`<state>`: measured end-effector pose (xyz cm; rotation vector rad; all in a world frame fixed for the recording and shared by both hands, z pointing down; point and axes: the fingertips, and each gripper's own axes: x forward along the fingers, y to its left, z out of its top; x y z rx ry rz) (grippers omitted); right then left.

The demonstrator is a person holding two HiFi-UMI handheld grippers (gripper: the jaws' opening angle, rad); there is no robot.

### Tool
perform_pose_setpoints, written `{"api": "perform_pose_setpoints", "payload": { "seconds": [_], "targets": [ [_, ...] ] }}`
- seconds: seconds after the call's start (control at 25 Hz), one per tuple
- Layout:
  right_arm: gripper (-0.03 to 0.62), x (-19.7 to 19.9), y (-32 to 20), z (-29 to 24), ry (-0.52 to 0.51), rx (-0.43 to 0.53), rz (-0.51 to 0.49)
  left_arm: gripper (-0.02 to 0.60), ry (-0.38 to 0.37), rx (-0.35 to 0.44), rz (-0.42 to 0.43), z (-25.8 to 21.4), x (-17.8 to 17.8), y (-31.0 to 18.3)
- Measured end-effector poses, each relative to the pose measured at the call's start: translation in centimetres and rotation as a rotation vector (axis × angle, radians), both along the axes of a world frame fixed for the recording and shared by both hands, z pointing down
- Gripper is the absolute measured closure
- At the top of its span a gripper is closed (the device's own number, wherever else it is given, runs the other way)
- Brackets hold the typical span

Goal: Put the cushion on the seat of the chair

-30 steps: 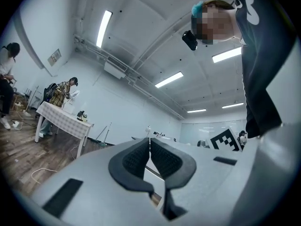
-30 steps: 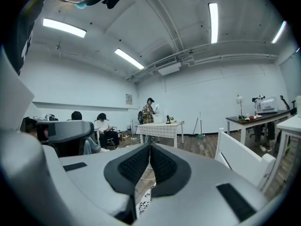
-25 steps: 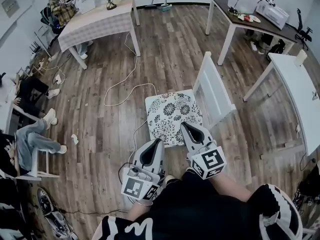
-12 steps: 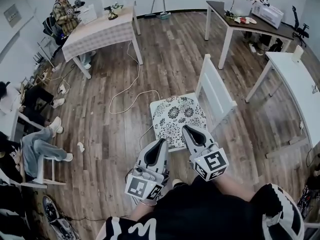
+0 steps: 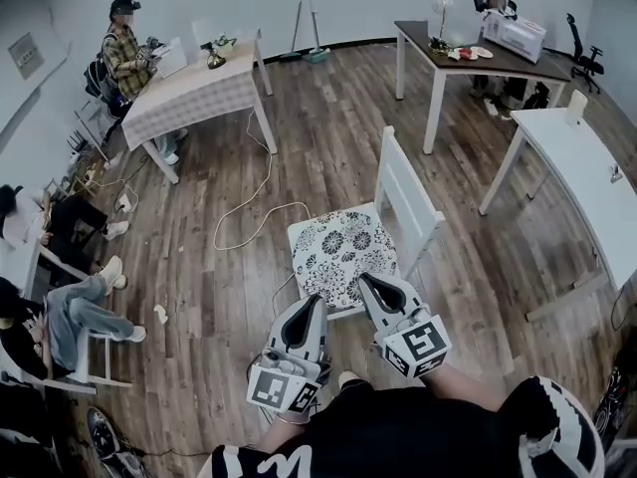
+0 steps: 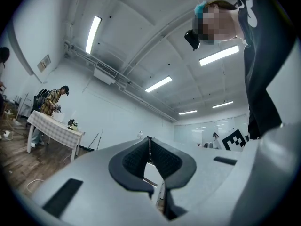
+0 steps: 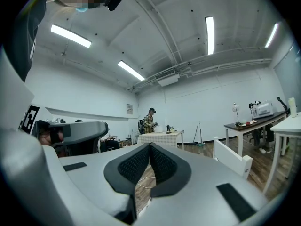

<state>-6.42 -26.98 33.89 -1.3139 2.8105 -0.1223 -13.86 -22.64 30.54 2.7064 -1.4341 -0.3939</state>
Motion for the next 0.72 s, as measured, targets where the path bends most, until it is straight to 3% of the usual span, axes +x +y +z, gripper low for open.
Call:
{"api": "perform_pose_setpoints", "payload": {
  "seconds": [0.48, 0.72],
  "targets": [
    [0.571, 6.2, 6.3, -0.1, -0.028, -0.010, -0.044, 0.568, -0.026, -0.014, 0.004, 0.4, 7.8, 5.6],
    [0.571, 9.6, 10.8, 0.1, -0.033, -0.024, -0.077, 0.568, -0.025, -0.035, -0.035, 1.0, 11.1, 10.0]
  ]
}}
